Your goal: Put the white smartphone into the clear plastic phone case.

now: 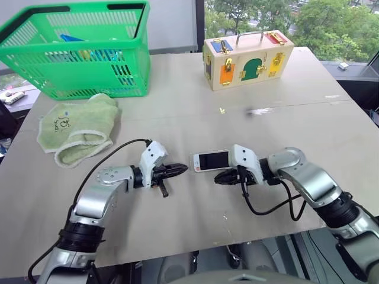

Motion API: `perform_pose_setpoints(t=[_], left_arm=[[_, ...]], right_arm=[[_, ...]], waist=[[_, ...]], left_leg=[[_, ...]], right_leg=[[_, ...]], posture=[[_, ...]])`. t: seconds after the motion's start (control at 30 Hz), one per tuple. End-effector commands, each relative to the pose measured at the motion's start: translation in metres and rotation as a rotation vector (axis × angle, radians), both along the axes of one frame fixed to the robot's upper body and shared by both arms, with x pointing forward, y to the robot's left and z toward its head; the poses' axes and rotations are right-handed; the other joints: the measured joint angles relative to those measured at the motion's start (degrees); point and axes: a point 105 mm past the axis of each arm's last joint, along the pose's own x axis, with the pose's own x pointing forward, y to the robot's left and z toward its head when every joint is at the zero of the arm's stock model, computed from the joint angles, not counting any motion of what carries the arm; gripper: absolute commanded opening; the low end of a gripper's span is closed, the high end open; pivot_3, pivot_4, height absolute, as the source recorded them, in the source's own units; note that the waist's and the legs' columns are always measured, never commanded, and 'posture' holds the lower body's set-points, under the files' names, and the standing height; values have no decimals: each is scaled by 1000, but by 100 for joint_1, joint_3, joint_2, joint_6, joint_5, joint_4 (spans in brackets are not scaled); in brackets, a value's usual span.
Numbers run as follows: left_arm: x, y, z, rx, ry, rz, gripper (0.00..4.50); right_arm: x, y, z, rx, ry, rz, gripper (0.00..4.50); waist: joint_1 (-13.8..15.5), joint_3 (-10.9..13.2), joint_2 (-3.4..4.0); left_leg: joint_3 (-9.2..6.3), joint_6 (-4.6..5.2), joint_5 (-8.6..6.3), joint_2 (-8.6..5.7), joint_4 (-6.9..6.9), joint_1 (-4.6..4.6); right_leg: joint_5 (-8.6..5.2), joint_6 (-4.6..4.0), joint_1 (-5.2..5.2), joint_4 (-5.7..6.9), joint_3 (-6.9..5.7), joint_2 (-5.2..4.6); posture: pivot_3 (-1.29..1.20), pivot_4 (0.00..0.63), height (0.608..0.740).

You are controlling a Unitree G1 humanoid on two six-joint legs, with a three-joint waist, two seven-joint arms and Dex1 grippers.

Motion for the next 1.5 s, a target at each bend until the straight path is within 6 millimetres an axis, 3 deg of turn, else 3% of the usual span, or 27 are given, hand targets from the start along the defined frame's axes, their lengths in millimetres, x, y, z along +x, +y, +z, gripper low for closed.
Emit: perform_pose_setpoints(t=[0.03,0.23,0.63,0.9,1.03,1.2,1.33,1.5], left_arm=[[-2,-2,2,-6,-9,-10,57],[-3,-2,2,-8,-9,-9,57],[-4,-3,0,-11,-6,-3,57],[-3,-3,1,-10,-6,-6,57],[-3,-1,1,-7,-6,-4,57],[-4,0,0,-8,-1,0,57],[-4,0,0,-9,-1,4,57],[-3,1,0,-7,-3,6,57]], right_arm=[[8,2,5,1,-51,2,0],[19,0,9,-4,-84,-27,0],[13,-7,9,-27,-62,7,0],[20,-10,10,-39,-86,-11,0],[-1,0,32,87,-3,70,0],[16,11,46,140,-95,-18,0],[42,18,26,68,-175,-121,0],[45,26,-2,-30,-168,-138,0]], waist=[[1,0,0],[0,0,0],[1,0,0],[1,0,0],[0,0,1],[-2,0,0],[-6,0,0],[-17,-1,3]], left_leg=[[0,0,0,0,0,0],[2,0,0,0,0,0],[2,0,0,1,1,1],[1,0,0,1,0,1],[1,0,0,1,0,0],[0,0,0,3,0,1],[2,-1,0,2,1,3],[2,-1,0,1,-2,1]], right_leg=[[0,0,0,0,0,0],[0,0,0,0,1,-1],[0,0,-1,4,1,-2],[0,0,-1,4,1,-1],[0,-1,-1,4,1,-2],[0,0,-1,4,0,-1],[0,-1,-1,6,0,-3],[6,-11,-3,8,1,-2]], posture=[[0,150,740],[0,150,740],[0,150,740],[0,150,740],[0,150,740],[0,150,740],[0,150,740],[0,150,740]])
